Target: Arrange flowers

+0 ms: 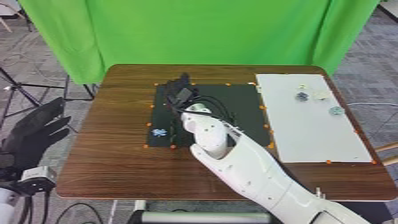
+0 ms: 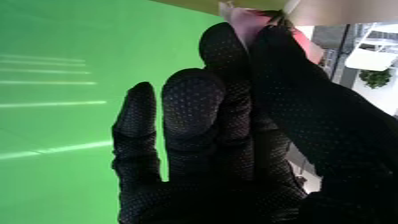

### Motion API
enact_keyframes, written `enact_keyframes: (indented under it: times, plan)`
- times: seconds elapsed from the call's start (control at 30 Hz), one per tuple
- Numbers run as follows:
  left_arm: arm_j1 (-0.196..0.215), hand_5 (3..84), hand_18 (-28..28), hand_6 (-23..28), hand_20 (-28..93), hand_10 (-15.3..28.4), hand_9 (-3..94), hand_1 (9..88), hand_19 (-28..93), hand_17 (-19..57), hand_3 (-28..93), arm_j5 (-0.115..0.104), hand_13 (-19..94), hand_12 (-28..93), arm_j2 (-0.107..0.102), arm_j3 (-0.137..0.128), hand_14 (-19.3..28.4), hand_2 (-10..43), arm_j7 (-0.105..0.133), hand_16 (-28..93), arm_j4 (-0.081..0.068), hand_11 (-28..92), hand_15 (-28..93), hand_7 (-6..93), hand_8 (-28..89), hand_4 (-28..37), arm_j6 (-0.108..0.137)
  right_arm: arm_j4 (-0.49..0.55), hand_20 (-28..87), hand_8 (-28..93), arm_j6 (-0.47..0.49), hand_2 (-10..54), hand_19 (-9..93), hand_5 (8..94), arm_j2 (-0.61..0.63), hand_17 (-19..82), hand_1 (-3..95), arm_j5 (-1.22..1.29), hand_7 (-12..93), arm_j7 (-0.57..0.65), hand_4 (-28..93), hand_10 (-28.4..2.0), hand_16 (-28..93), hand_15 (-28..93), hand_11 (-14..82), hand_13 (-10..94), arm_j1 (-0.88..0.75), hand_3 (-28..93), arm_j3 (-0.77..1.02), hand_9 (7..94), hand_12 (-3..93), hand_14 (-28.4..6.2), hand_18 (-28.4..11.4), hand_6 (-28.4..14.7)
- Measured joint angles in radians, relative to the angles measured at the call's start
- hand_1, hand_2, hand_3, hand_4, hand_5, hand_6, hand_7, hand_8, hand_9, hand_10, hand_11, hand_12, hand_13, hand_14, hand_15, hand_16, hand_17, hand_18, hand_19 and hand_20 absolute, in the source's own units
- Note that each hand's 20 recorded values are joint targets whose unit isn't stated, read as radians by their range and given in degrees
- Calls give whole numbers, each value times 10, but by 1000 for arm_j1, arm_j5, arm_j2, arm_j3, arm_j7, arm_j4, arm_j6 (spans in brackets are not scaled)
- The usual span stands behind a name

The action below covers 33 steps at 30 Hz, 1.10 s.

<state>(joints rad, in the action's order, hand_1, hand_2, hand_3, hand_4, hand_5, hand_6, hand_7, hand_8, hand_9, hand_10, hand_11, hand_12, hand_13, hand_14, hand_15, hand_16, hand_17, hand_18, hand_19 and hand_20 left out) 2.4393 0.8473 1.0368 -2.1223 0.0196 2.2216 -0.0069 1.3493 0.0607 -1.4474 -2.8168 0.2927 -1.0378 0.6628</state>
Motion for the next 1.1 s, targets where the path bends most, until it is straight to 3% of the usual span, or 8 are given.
enact_keyframes:
  times: [0.4, 1.1]
  plan:
    - [-18, 223, 193, 27, 86, 105, 169, 232, 379, -109, 695, -1, 123, 209, -14, 14, 127, -24, -6, 60, -9, 80, 173, 123, -58, -278, -1, -63, 504, 57, -8, -95, 714, 619, -36, 194, 444, -54, 595, 62, -277, -45, 366, 683, 279, 682, -5, 836, -8, 784, 536, -36, -184, 47]
    - [-29, 221, 193, 22, 87, 101, 171, 229, 375, -109, 701, -2, 126, 211, -20, 17, 126, -27, -13, 64, -15, 77, 165, 134, -62, -282, -4, -66, 505, 4, 8, -95, 716, 600, -42, 185, 408, -82, 529, 58, -283, -49, 320, 714, 217, 650, -47, 810, 11, 758, 498, -50, -190, 38]
